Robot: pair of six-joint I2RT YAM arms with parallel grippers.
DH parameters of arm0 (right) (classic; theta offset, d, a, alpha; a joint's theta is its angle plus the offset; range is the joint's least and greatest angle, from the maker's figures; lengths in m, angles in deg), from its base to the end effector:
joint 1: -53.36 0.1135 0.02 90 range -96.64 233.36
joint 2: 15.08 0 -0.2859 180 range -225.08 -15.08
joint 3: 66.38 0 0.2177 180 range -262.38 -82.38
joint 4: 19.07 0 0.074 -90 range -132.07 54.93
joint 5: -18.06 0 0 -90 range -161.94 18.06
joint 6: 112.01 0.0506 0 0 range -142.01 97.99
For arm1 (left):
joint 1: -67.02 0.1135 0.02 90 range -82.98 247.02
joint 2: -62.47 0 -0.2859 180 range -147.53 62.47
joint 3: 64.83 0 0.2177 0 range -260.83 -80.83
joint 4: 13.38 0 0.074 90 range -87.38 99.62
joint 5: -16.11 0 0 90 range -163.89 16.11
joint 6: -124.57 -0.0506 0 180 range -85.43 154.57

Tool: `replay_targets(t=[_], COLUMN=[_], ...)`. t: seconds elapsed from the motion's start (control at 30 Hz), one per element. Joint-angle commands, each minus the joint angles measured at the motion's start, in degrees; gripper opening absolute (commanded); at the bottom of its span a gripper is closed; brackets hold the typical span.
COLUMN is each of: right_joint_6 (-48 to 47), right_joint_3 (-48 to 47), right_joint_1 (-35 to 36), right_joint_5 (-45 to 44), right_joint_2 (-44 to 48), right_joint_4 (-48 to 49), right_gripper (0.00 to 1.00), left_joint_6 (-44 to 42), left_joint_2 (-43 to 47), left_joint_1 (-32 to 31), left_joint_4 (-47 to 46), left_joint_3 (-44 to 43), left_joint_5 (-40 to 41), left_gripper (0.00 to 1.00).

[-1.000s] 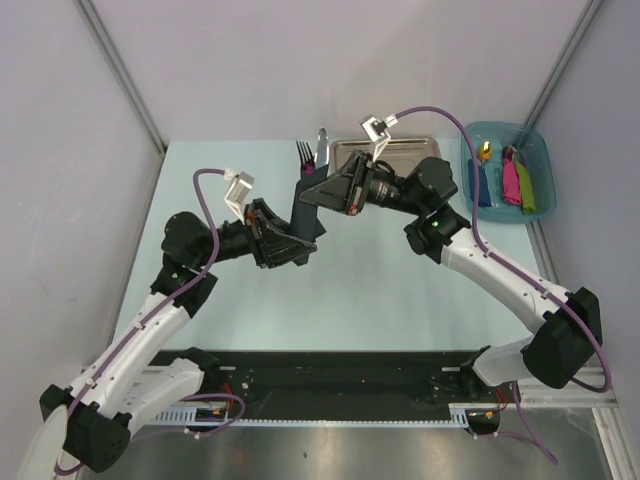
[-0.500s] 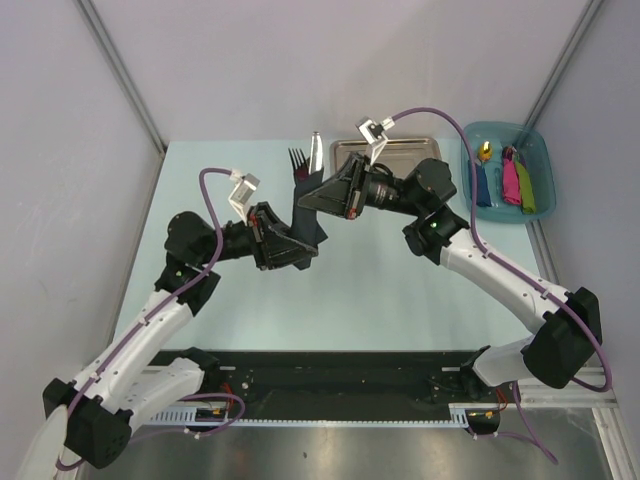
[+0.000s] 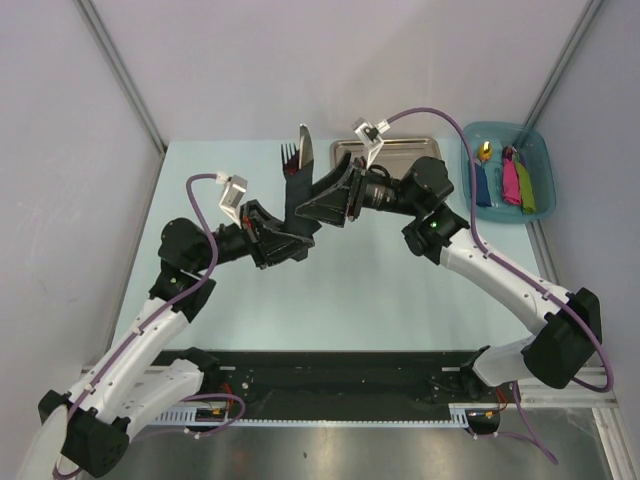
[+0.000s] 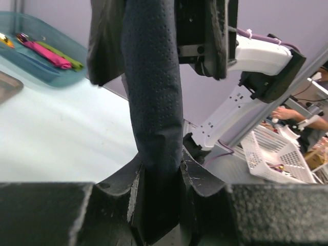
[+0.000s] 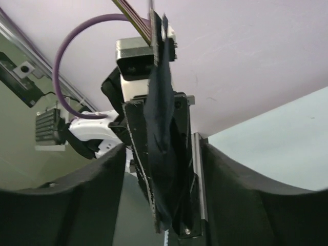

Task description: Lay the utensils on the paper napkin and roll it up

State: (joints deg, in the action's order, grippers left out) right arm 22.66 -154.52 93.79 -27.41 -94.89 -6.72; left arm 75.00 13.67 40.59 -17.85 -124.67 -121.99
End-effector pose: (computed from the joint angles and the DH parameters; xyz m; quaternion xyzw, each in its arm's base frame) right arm 0.1961 0.2137 0.4653 -0.2920 0.5375 0.6735 0.4151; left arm 0.1169 -0.1001 0.3991 0.2546 0.5881 -0.6063 0.4708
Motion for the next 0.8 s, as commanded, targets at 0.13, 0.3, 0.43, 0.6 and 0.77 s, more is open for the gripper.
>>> replay_targets(t=[0.13,0.3,0.43,0.6,0.77], right_joint_6=[-4.2,-3.1,-2.2,-1.7,-2.6], right_joint_3=[-1.1,0.5,0.0,-0.1,-0.7], right_joint_1=[-0.2,0.2,0.4,1.1,1.6], right_joint_5=[0.0,-0.8,-0.9,-1.6,-2.9], right_joint_2=[2.7,2.6,2.0,1.3,0.9], right_joint_4=[-3.7,-1.6,0.7,2.1,1.7], right_gripper=[0.99,0.98,0.84,0.63,0.53], left_joint_6=[-3.6,-2.3,-1.5,-0.9,-0.5], left_joint_2=[0.4,-0.8,-1.3,-1.3,-1.5], left_joint_1=[0.2,0.2,0.2,0.2,0.2], left_joint_4=[-7.3,-10.4,-11.2,-12.1,-12.7], left_joint_3=[-3.5,-4.1,-3.7,-3.0,-2.6], left_joint_5=[4.2,4.8,5.0,5.8,6.7], left_gripper=[0.0,0.0,0.0,0.0,0.0])
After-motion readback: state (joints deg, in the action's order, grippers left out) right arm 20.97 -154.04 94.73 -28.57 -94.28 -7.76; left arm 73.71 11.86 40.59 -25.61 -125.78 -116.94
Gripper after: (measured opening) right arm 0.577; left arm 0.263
